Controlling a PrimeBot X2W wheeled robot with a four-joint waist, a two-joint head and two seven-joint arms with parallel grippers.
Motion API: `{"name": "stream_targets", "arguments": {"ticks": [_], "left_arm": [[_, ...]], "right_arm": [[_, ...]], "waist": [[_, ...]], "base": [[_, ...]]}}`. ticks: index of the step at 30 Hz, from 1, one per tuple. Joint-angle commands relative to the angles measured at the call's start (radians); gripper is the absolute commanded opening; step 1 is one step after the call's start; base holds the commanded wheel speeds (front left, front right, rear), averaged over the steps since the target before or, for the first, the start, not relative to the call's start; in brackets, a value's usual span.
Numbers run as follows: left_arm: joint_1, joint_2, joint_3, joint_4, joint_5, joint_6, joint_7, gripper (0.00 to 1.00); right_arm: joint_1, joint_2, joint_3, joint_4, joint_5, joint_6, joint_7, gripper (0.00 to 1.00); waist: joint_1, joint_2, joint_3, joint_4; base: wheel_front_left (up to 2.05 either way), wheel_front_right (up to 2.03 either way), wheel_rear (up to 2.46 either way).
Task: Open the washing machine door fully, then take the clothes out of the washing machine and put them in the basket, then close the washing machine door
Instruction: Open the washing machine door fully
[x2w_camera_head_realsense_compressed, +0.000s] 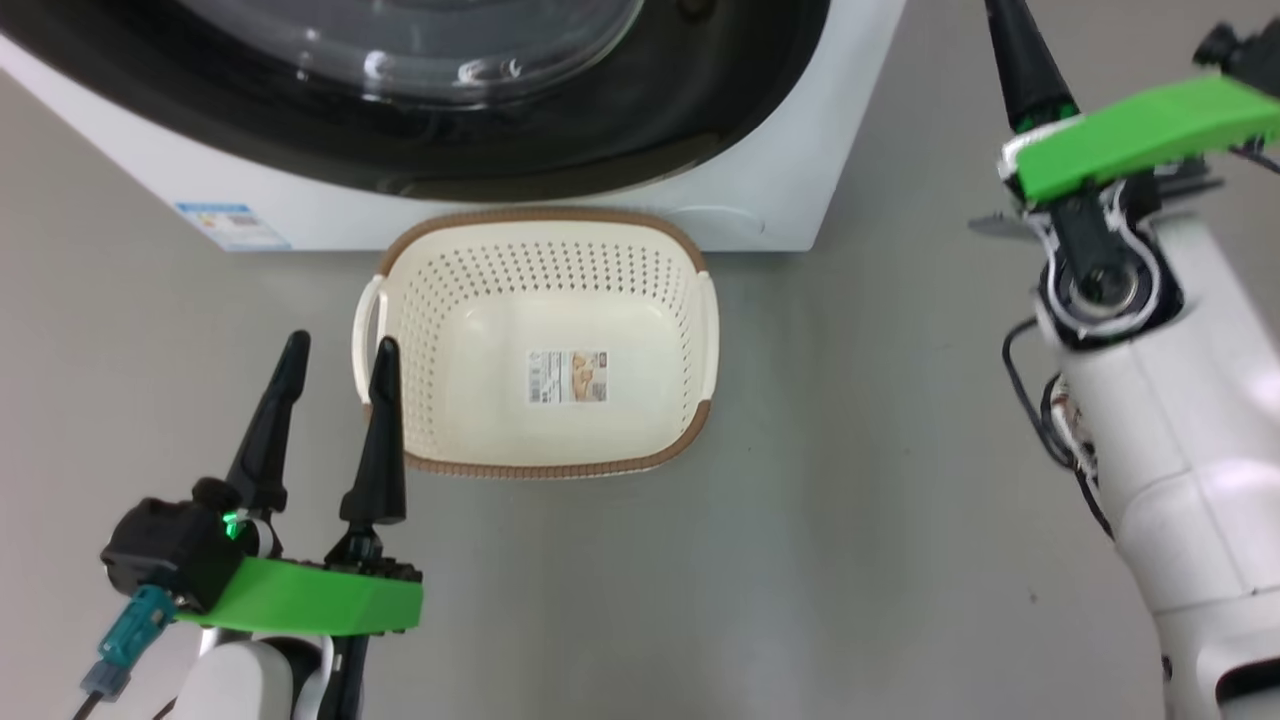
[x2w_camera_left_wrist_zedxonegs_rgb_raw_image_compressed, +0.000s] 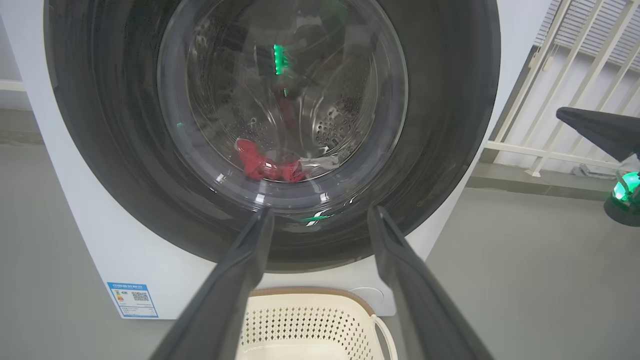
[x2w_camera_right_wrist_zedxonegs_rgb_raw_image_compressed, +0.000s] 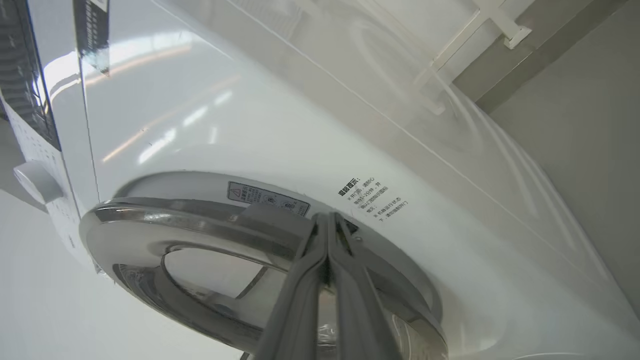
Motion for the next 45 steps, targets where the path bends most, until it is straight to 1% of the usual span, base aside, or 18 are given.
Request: {"name": "stream_targets", "arguments": {"ticks": [1, 6, 10, 15, 17, 20, 25, 35, 43, 45], "left_arm": [[-0.019, 0.016, 0.028, -0.028, 0.001, -0.002, -0.009, 1.00], [-0.031, 0.016, 0.018, -0.024, 0.001, -0.002, -0.009, 1.00], [-0.044, 0.016, 0.008, -0.025, 0.001, -0.003, -0.009, 1.00], [-0.063, 0.016, 0.000, -0.023, -0.001, -0.003, -0.009, 1.00], [-0.070, 0.016, -0.005, -0.022, -0.002, -0.003, -0.009, 1.00], [-0.079, 0.016, -0.017, -0.013, 0.013, -0.003, -0.009, 1.00], [-0.091, 0.016, -0.017, -0.011, 0.026, -0.004, -0.009, 1.00], [-0.108, 0.016, -0.017, -0.004, 0.028, -0.005, -0.009, 1.00], [-0.111, 0.016, -0.017, 0.002, 0.024, -0.006, -0.009, 1.00], [-0.110, 0.016, -0.016, 0.002, 0.023, -0.006, -0.009, 1.00]], "right_arm": [[-0.021, 0.013, 0.006, -0.022, 0.012, -0.001, 0.009, 0.00], [-0.098, 0.004, -0.017, -0.001, 0.143, -0.001, 0.130, 0.00], [-0.158, 0.001, -0.043, 0.038, 0.232, -0.001, 0.226, 0.00], [-0.235, 0.002, -0.063, 0.097, 0.336, -0.001, 0.385, 0.00], [-0.265, -0.004, -0.066, 0.119, 0.361, -0.001, 0.439, 0.00], [-0.308, -0.021, -0.063, 0.141, 0.362, -0.001, 0.478, 0.00], [-0.363, -0.042, -0.056, 0.186, 0.346, -0.001, 0.500, 0.00], [-0.424, -0.049, -0.044, 0.251, 0.346, -0.001, 0.569, 0.00], [-0.448, -0.058, -0.002, 0.295, 0.342, -0.001, 0.708, 0.00], [-0.448, -0.059, 0.004, 0.299, 0.341, -0.001, 0.726, 0.00]], "waist": [[0.0000, 0.0000, 0.025, 0.021], [0.0000, 0.0000, 0.059, 0.034], [0.0000, 0.0000, 0.082, 0.046], [0.0000, 0.0000, 0.108, 0.056], [0.0000, 0.0000, 0.118, 0.060], [0.0000, 0.0000, 0.131, 0.066], [0.0000, 0.0000, 0.149, 0.074], [0.0000, 0.0000, 0.171, 0.089], [0.0000, 0.0000, 0.164, 0.093], [0.0000, 0.0000, 0.162, 0.092]], "base": [[0.00, 0.00, 0.00], [0.00, 0.00, 0.00], [0.00, 0.00, 0.00], [0.00, 0.00, 0.00], [0.00, 0.00, 0.00], [0.00, 0.00, 0.00], [0.00, 0.00, 0.00], [0.00, 0.00, 0.00], [0.00, 0.00, 0.00], [0.00, 0.00, 0.00]]}}
